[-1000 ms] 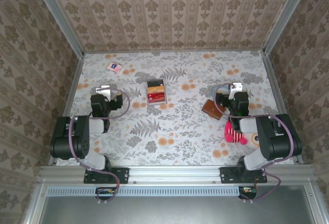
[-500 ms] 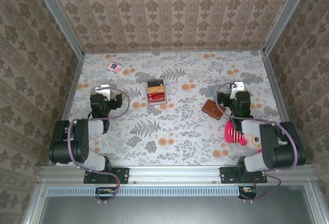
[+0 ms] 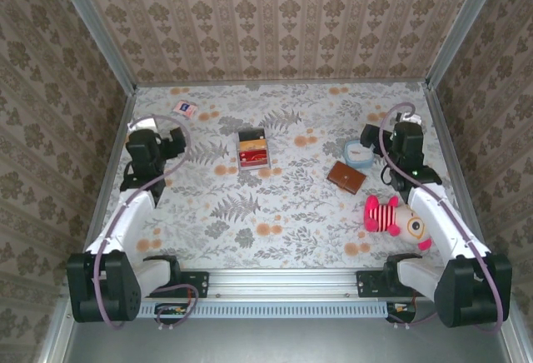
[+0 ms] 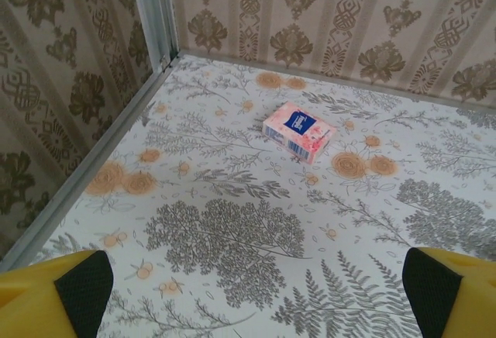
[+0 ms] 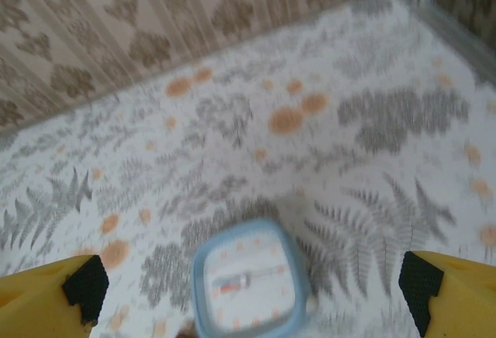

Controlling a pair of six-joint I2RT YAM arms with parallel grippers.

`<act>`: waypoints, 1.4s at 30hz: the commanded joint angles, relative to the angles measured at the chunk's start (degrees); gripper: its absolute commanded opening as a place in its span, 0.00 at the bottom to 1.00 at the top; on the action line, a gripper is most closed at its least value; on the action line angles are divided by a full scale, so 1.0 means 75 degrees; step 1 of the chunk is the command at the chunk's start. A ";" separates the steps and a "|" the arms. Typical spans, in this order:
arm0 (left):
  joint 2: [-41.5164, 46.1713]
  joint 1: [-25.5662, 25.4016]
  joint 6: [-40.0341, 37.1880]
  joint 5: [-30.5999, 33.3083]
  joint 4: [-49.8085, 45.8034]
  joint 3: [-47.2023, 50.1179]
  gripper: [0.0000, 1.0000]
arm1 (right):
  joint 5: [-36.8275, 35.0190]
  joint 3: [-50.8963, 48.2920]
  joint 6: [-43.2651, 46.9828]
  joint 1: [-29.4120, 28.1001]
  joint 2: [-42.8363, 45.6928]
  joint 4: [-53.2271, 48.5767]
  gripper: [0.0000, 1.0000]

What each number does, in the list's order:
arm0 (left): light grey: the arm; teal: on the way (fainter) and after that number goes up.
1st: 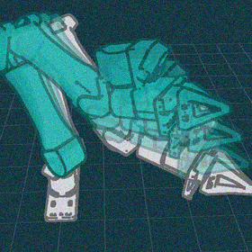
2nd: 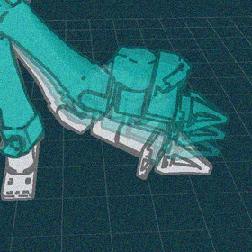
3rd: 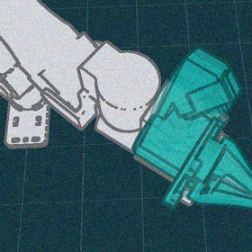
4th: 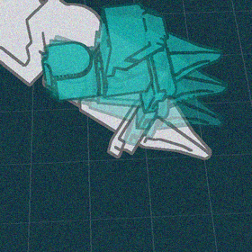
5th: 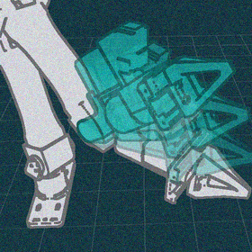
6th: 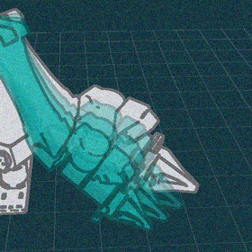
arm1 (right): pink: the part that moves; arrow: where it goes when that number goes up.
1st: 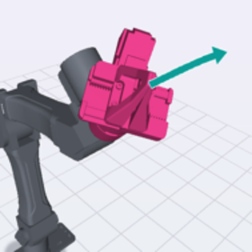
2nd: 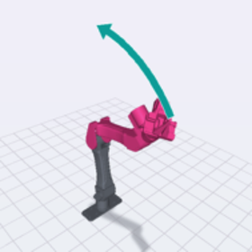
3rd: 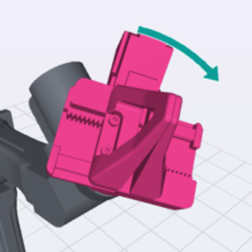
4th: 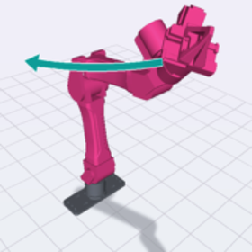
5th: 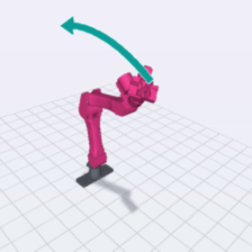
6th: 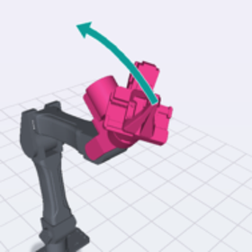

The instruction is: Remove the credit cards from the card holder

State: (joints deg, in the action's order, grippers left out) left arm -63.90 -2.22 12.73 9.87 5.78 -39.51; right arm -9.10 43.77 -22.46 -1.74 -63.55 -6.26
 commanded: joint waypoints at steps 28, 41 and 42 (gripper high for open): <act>-0.0745 -0.0047 0.1600 -0.1609 -0.1298 -0.0275 1.00 | 0.0320 0.0911 -0.2557 -0.1868 -0.3717 -0.2394 0.66; -0.1055 -0.0201 0.1846 -0.1786 -0.1234 -0.0310 1.00 | 0.0912 0.1703 -0.3175 -0.3858 -0.4795 -0.2214 0.65; -0.1088 -0.0234 0.1853 -0.1806 -0.1238 -0.0322 1.00 | 0.0916 0.1774 -0.3142 -0.3924 -0.4744 -0.2291 0.65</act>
State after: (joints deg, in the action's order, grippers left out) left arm -71.40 -3.36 25.34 -2.46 -4.29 -41.67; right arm -5.30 56.49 -44.16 -29.39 -97.54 -20.82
